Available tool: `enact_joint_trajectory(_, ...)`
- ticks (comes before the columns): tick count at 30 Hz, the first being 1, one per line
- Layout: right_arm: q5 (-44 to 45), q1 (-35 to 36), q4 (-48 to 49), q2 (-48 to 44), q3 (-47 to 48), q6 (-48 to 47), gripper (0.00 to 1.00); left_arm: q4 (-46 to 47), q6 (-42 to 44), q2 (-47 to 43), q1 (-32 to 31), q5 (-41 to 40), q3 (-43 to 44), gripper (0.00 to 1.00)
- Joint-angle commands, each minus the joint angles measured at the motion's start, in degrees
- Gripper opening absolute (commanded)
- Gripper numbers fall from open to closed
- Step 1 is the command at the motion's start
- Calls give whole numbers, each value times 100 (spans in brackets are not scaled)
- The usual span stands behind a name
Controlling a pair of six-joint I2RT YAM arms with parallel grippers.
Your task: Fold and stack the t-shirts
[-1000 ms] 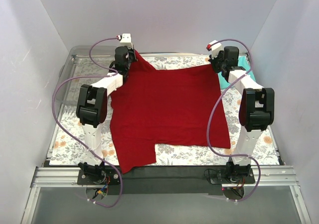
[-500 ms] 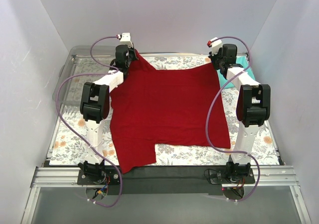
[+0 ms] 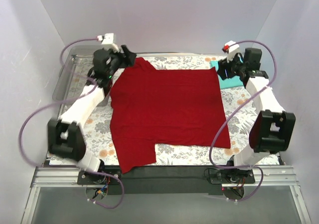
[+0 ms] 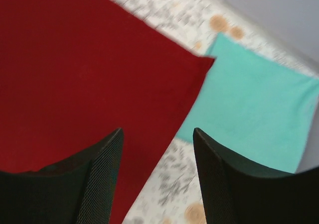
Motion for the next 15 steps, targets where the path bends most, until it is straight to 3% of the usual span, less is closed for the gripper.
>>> enact_joint_trajectory(1, -1303, -141, -2083, -529, -630, -876, 55, -846, -893, -1608, 187, 98, -1365, 59)
enact_joint_trajectory(2, -1305, -149, -2333, -636, -780, -1063, 55, -1042, -1095, -2298, 231, 89, -1658, 60)
enact_joint_trajectory(8, -489, -264, -3336, -1629, -2204, -2171, 56, -3298, -2737, -3894, 337, 580, -3145, 70)
enact_joint_trajectory(12, -330, -290, -3847, -1823, -2829, -2795, 56, -4320, -3224, -3914, 337, 512, -3541, 70)
enact_joint_trajectory(15, -321, -290, -4067, -1981, -3242, -3366, 56, -4953, -3312, -3678, 337, 335, -3375, 71)
